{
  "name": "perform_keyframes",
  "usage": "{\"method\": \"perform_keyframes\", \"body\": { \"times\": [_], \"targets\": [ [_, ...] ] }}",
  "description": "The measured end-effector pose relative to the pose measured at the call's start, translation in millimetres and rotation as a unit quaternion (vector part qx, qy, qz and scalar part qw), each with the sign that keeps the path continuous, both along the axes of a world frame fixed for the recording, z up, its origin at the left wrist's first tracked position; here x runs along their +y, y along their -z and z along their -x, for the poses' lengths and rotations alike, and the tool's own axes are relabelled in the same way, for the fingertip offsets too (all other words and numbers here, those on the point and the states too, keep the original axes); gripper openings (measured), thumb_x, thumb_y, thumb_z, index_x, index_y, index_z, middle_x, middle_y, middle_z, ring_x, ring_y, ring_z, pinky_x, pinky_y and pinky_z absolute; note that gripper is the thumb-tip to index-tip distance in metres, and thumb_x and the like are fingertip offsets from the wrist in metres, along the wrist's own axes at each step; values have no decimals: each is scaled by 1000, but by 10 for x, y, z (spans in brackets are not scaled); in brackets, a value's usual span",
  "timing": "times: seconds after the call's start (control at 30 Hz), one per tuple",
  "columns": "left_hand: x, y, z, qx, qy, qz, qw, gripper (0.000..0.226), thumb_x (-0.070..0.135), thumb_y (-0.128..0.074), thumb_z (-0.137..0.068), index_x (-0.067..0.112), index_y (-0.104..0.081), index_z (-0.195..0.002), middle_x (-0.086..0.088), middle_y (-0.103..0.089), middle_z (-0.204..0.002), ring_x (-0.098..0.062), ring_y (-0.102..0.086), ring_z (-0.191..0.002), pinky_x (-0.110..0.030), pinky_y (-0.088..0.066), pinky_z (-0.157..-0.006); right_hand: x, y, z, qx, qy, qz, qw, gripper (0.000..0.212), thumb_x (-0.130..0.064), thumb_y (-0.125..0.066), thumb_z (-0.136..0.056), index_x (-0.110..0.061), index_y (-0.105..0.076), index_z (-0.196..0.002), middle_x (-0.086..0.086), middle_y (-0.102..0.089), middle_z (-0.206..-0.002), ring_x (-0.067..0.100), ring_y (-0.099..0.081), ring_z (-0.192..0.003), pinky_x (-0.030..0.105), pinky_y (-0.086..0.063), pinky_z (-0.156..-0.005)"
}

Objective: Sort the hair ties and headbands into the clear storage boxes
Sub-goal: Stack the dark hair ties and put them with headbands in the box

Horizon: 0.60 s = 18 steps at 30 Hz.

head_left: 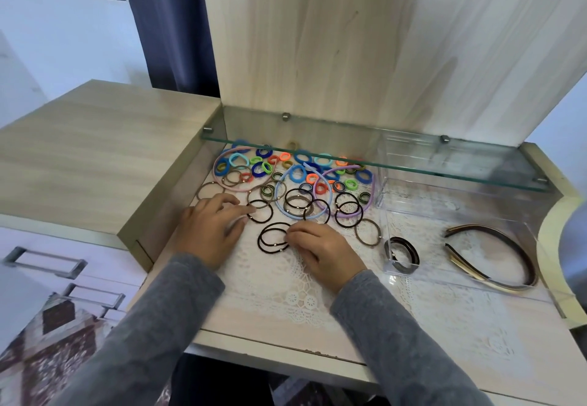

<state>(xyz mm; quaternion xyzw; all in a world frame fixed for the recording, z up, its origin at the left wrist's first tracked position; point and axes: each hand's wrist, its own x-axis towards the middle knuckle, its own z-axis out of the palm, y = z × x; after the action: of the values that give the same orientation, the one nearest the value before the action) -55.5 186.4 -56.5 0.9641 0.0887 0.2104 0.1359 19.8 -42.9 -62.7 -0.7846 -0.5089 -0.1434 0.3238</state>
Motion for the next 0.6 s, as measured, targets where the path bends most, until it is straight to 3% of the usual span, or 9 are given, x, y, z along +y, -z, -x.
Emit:
{"method": "perform_keyframes", "body": {
  "times": [0.23,0.4,0.6],
  "targets": [
    [38,-146,-30,39,4,-21,999,12,40,-65,-86,43,-69,-97,17,-56,-109,-14,-51,-102,-34,-26,-81,12,-3,-5,1,-1,5,1000,17,-1,-65,-84,-8,-70,-99,1,-68,-106,21,-65,-92,37,-54,-80],
    [30,-209,-56,47,12,-33,998,8,35,-71,-82,39,-70,-88,14,-58,-105,-17,-52,-103,-38,-28,-84,12,-16,33,-36,24,22,999,18,-7,-65,-84,-14,-71,-99,-5,-69,-105,12,-61,-95,32,-48,-82],
    [-60,-169,31,53,6,-23,998,6,34,-62,-89,33,-65,-93,13,-56,-107,-15,-50,-105,-38,-32,-87,16,-62,5,-20,186,-6,982,17,-21,-59,-85,-15,-68,-99,-2,-62,-100,17,-55,-89,37,-46,-78]
  ]
}}
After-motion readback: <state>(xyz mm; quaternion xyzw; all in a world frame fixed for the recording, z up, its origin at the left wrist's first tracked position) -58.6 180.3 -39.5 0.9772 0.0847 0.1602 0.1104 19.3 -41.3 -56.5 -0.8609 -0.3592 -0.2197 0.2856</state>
